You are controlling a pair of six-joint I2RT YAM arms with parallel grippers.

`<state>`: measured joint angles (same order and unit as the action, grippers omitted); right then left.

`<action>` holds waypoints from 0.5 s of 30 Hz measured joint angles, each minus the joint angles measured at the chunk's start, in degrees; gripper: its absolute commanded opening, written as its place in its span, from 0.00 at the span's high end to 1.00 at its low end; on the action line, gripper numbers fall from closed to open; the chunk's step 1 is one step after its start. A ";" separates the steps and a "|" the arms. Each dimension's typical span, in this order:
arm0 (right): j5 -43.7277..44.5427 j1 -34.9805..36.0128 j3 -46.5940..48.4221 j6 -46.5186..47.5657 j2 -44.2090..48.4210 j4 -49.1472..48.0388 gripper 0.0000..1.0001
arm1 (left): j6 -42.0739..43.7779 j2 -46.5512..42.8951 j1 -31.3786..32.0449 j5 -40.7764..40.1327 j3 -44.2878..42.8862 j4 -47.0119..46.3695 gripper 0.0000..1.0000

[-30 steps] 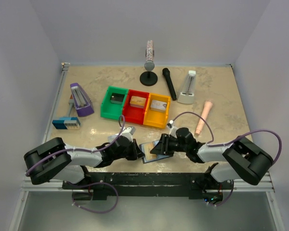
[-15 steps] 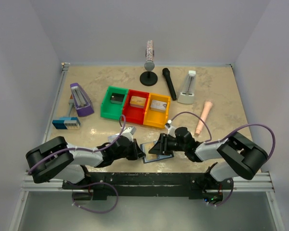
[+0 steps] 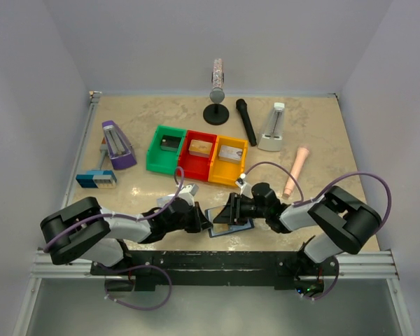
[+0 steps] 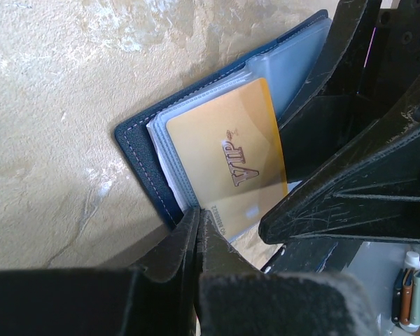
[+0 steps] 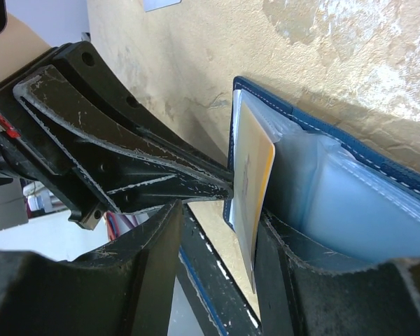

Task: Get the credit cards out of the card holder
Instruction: Remove the credit card from the card holder.

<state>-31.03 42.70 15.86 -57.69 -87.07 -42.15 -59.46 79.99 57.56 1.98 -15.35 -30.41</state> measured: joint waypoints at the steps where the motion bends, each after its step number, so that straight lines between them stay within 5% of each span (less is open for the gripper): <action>1: -0.04 0.00 0.02 0.00 0.02 0.00 0.53 | 0.00 0.02 0.00 0.00 0.00 -0.04 1.00; 15: 0.02 0.07 0.33 1.25 3.32 5.01 0.54 | -0.02 0.02 0.15 -0.04 0.00 0.09 0.98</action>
<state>-31.00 42.76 16.19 -56.45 -83.74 -37.15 -59.48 80.01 57.71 1.93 -15.35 -30.33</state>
